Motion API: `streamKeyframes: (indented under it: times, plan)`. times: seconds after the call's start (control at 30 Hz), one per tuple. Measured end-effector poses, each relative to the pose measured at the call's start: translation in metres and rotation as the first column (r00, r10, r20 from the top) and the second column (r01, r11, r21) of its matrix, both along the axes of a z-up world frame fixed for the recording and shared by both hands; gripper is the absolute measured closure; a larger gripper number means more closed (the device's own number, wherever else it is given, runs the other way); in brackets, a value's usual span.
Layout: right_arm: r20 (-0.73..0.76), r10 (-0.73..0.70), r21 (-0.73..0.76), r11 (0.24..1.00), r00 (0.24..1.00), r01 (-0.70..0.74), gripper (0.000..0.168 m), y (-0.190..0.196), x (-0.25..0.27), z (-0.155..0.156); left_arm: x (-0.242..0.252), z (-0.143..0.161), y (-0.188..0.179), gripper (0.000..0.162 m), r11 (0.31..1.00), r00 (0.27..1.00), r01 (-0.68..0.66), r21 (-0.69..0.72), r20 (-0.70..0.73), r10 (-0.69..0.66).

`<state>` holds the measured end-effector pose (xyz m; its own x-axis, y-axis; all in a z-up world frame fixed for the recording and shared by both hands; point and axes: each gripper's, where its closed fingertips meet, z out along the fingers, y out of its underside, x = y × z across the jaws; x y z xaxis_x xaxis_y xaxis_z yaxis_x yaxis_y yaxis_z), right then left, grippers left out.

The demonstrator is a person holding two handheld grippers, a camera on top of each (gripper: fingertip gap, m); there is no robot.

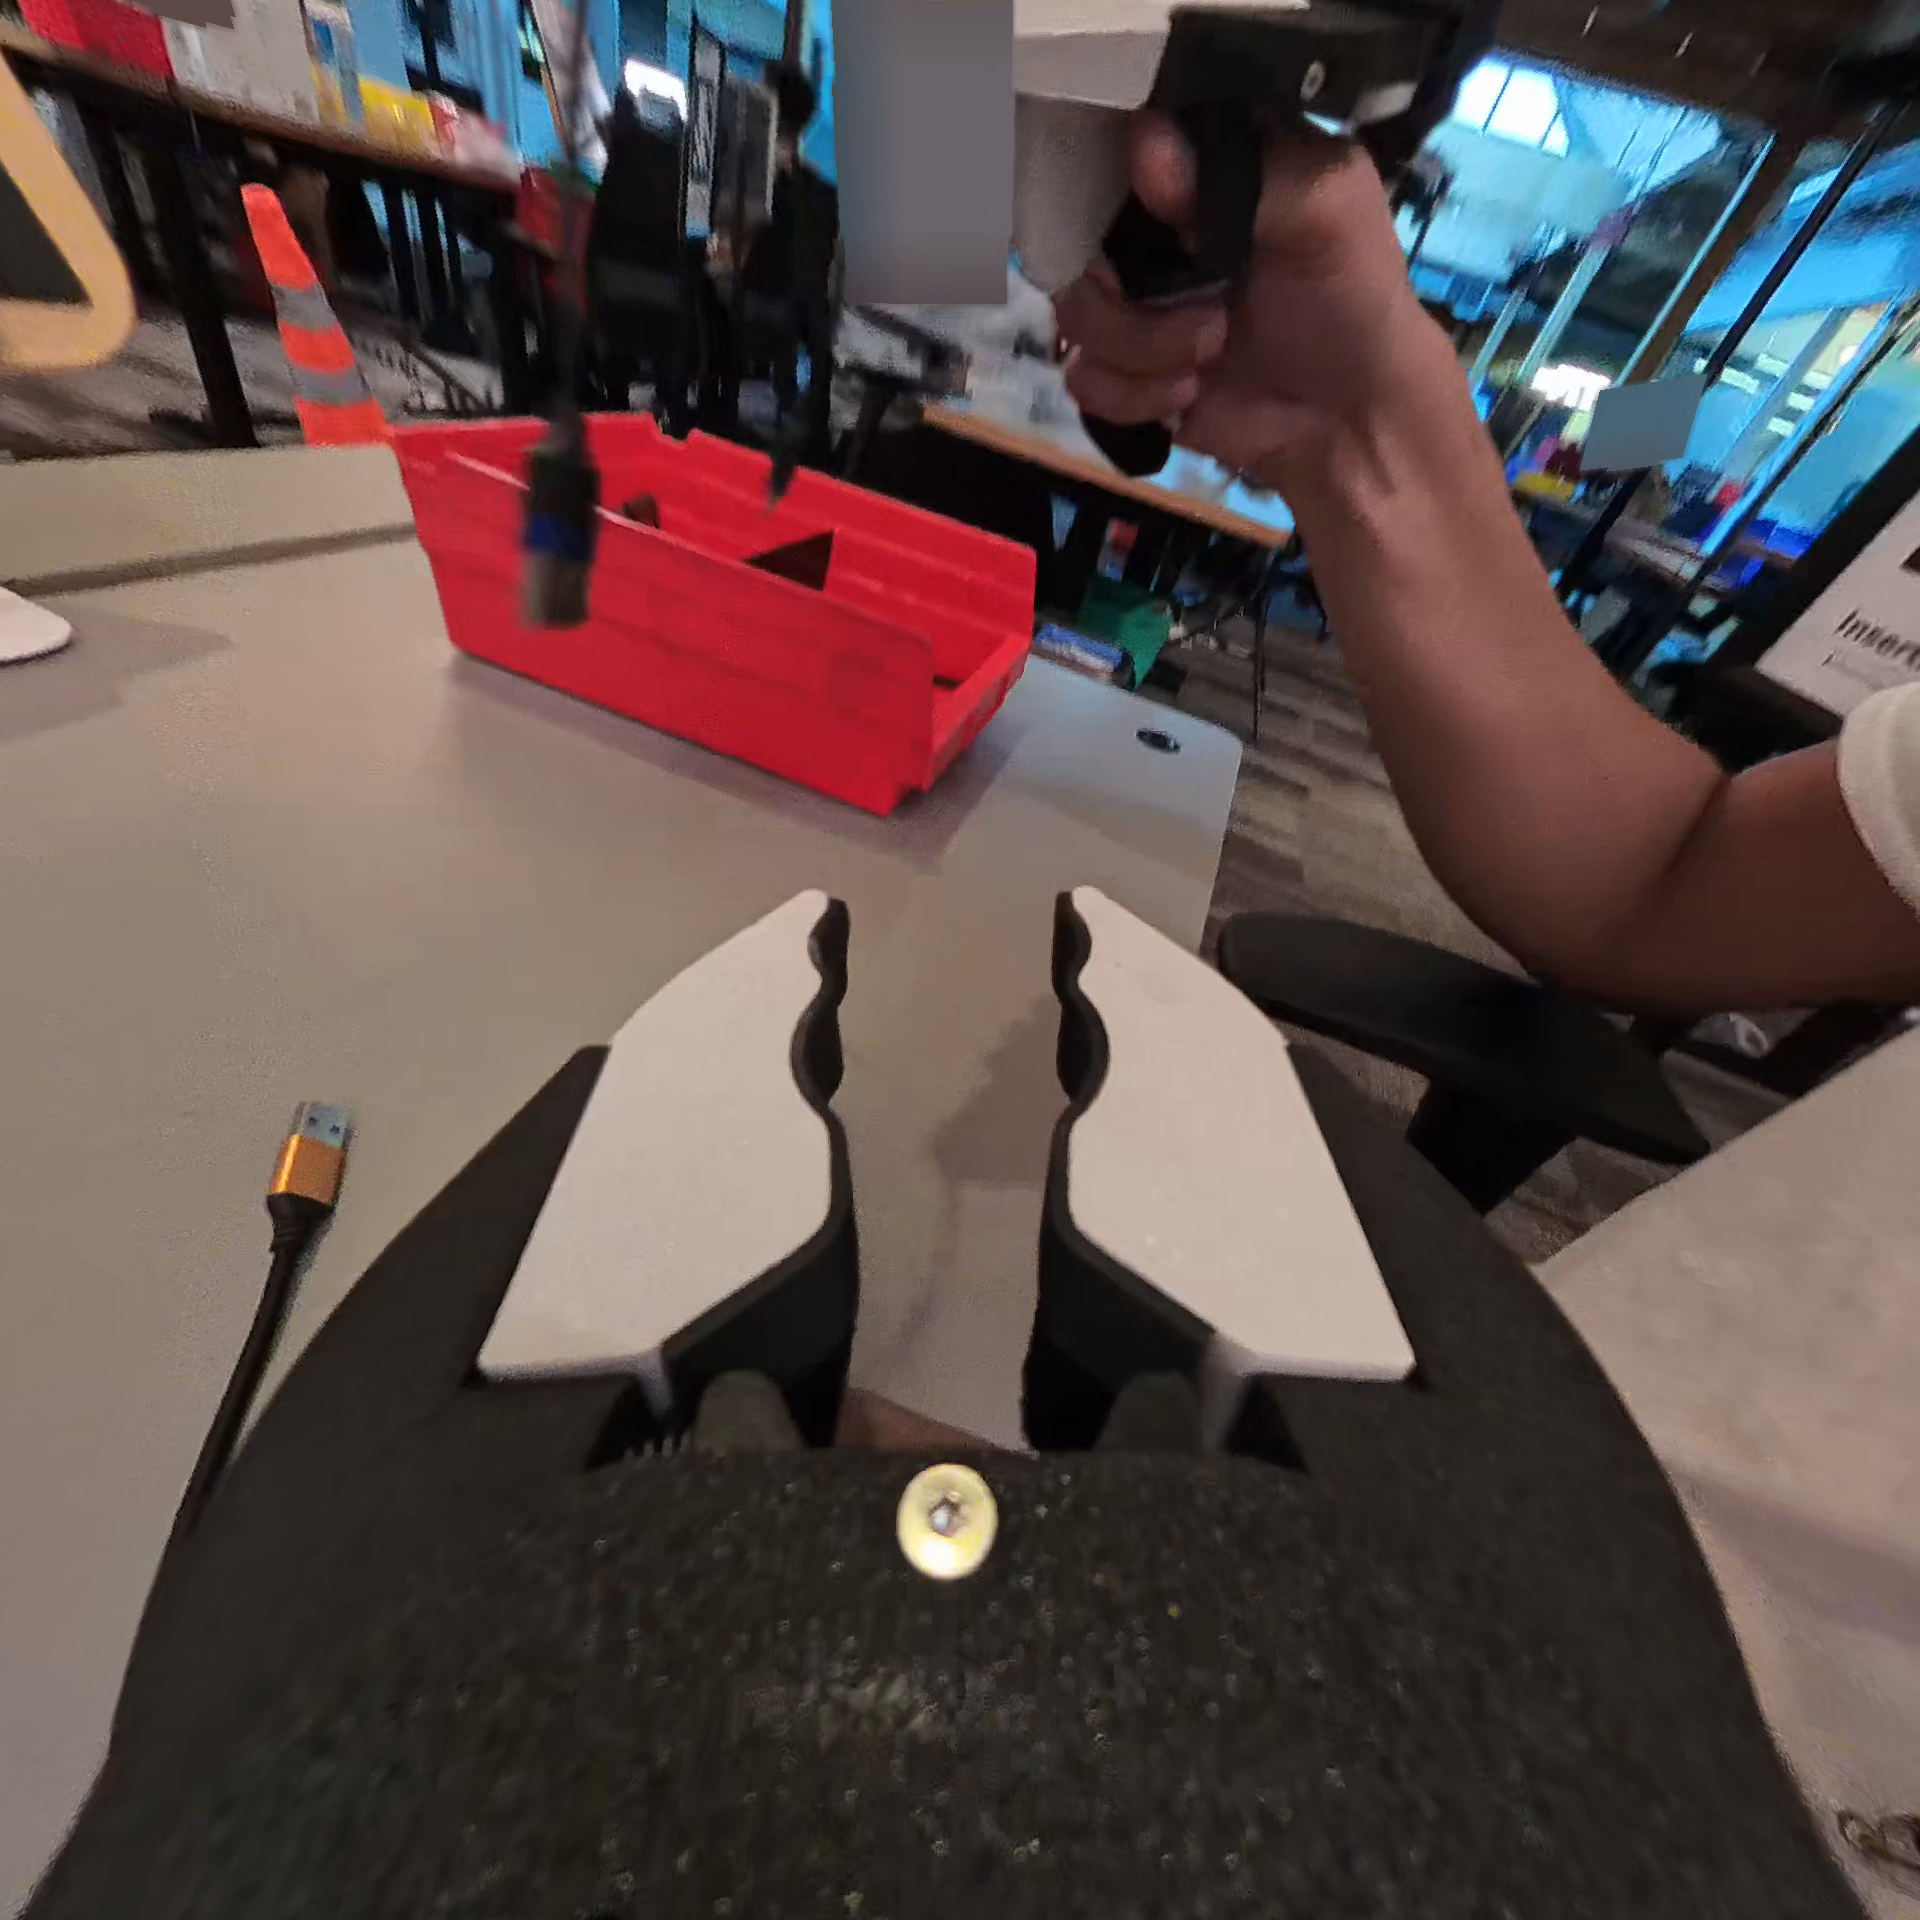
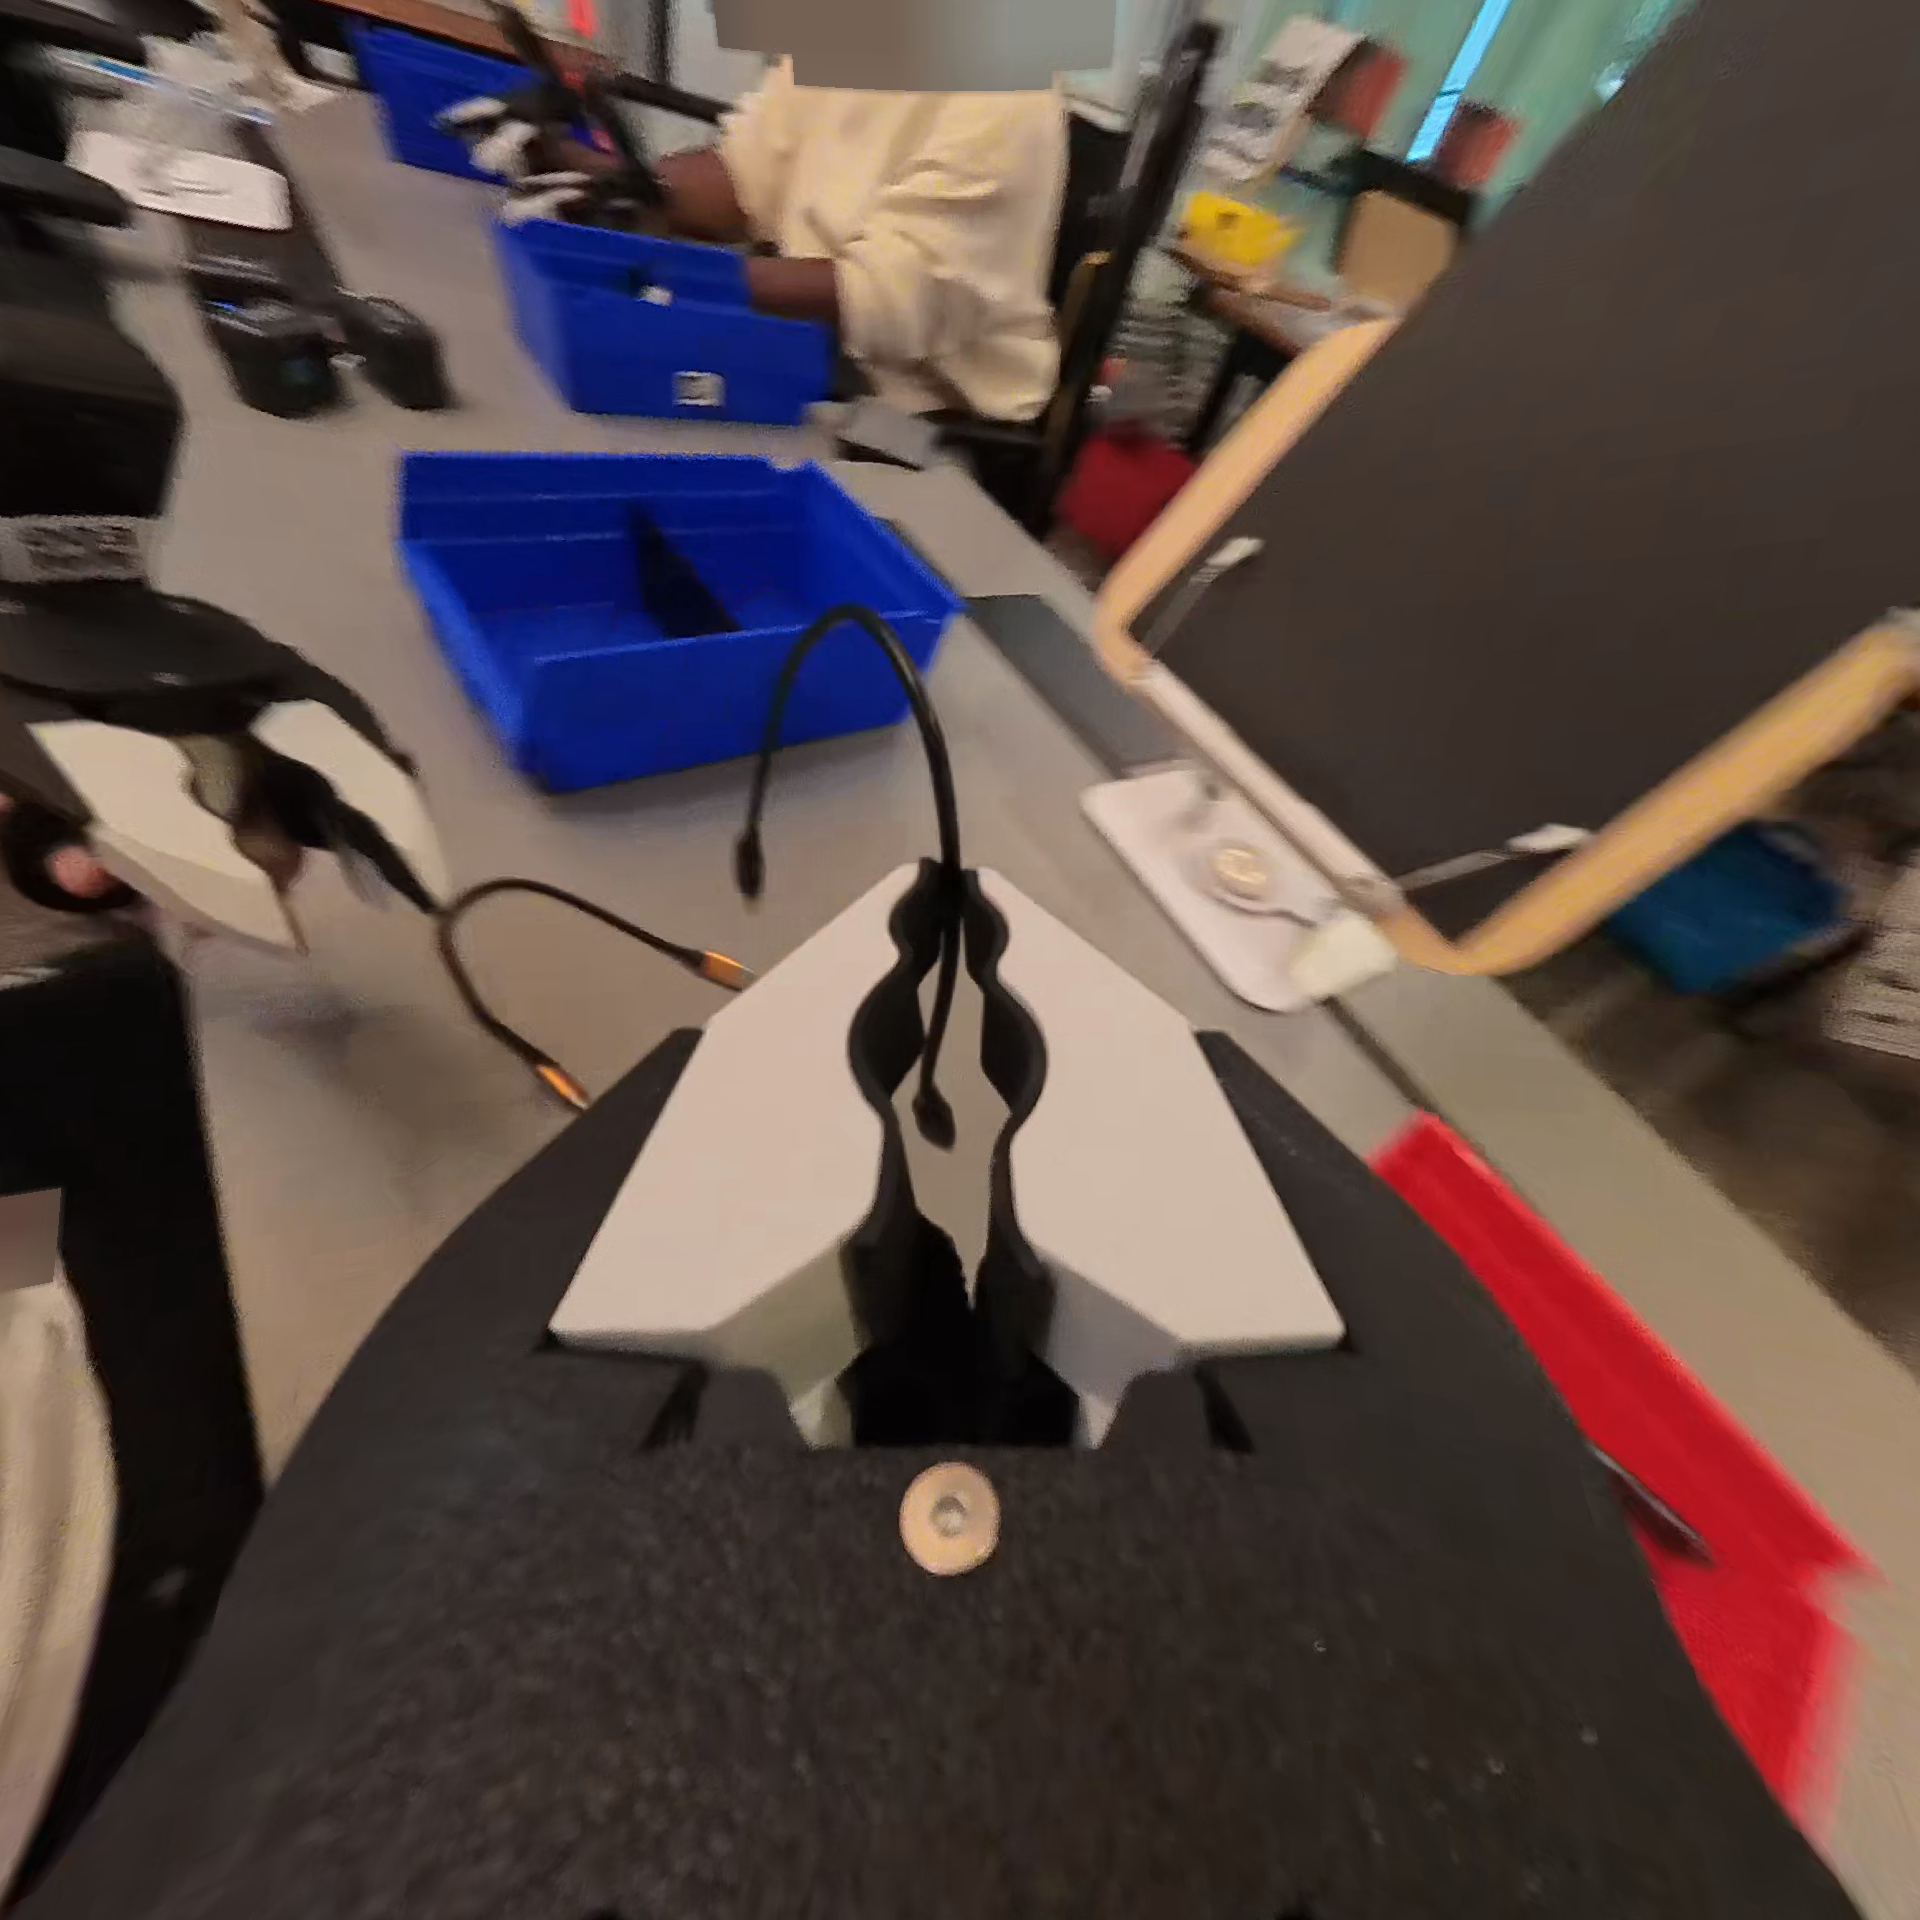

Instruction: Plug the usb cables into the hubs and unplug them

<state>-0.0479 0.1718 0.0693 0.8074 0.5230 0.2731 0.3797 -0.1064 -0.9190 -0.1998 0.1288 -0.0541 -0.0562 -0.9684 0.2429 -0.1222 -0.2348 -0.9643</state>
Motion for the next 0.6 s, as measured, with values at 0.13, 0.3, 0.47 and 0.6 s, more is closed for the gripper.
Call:
streamKeyframes:
  times: [0.13,0.3,0.47,0.6]
  plan:
    - [0.244,-0.305,0.093,0.952,0.921,0.290,0.167,-0.029,0.105,0.029,-0.009,-0.012,0.007,0.131,1.000,1.000,-0.015,-0.011,-0.025,0.015]
    - [0.567,-0.477,0.087,0.845,0.672,0.527,0.166,-0.041,0.205,-0.018,-0.010,-0.034,0.023,0.132,0.998,0.990,-0.053,0.033,-0.128,0.057]
    - [0.646,-0.298,-0.140,0.859,0.703,0.493,0.166,-0.028,0.206,-0.126,-0.013,-0.045,0.034,0.131,0.993,0.973,-0.095,0.072,-0.203,0.108]
    - [0.612,-0.154,-0.339,0.835,0.775,0.433,0.167,-0.017,0.183,-0.194,-0.022,-0.051,0.043,0.129,0.987,0.955,-0.118,0.108,-0.260,0.143]
